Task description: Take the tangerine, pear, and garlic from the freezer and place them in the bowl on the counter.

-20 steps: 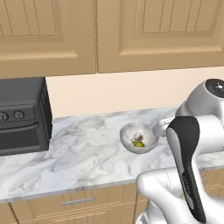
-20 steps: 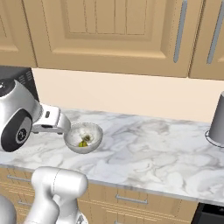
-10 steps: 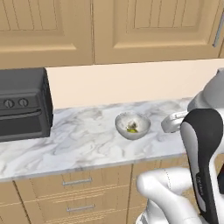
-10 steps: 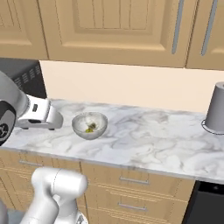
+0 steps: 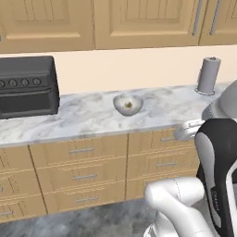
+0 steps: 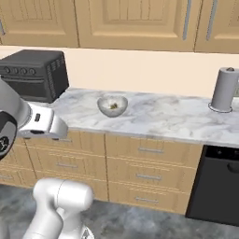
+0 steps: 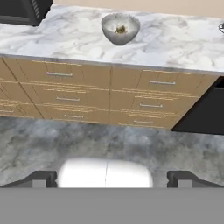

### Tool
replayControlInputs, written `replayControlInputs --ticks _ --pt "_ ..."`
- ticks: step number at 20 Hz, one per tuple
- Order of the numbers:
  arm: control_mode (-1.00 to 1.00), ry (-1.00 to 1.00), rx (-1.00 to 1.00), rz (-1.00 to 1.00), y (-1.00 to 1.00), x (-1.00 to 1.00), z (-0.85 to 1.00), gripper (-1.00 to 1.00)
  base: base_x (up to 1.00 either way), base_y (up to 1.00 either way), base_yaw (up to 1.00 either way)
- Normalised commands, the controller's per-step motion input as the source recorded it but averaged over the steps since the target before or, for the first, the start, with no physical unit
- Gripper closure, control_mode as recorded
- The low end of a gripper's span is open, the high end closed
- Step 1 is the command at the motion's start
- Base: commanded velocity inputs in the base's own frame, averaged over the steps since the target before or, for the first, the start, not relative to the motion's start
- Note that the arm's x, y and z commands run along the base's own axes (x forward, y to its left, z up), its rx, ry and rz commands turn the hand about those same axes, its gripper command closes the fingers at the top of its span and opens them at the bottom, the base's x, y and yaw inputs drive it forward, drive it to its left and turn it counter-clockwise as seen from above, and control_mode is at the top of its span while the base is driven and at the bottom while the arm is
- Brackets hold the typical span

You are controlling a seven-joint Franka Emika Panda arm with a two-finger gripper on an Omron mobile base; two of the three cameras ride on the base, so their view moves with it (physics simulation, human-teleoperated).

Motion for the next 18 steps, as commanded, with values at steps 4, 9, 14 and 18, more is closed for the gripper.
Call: replayControlInputs --ticks 4,9,14,18 --pt "1.00 0.00 0.00 0.00 0.00 0.00 0.00 -1.00 -1.00 0.99 -0.12" --pt "1.00 0.00 0.00 0.00 0.00 0.00 0.00 -1.00 -0.99 1.00 -0.15" --pt "1.00 0.00 0.00 0.00 0.00 0.00 0.00 -1.00 -0.97 1.00 -0.15" --pt "1.00 0.00 0.00 0.00 0.00 0.00 0.00 -1.00 -0.88 1.00 -0.17"
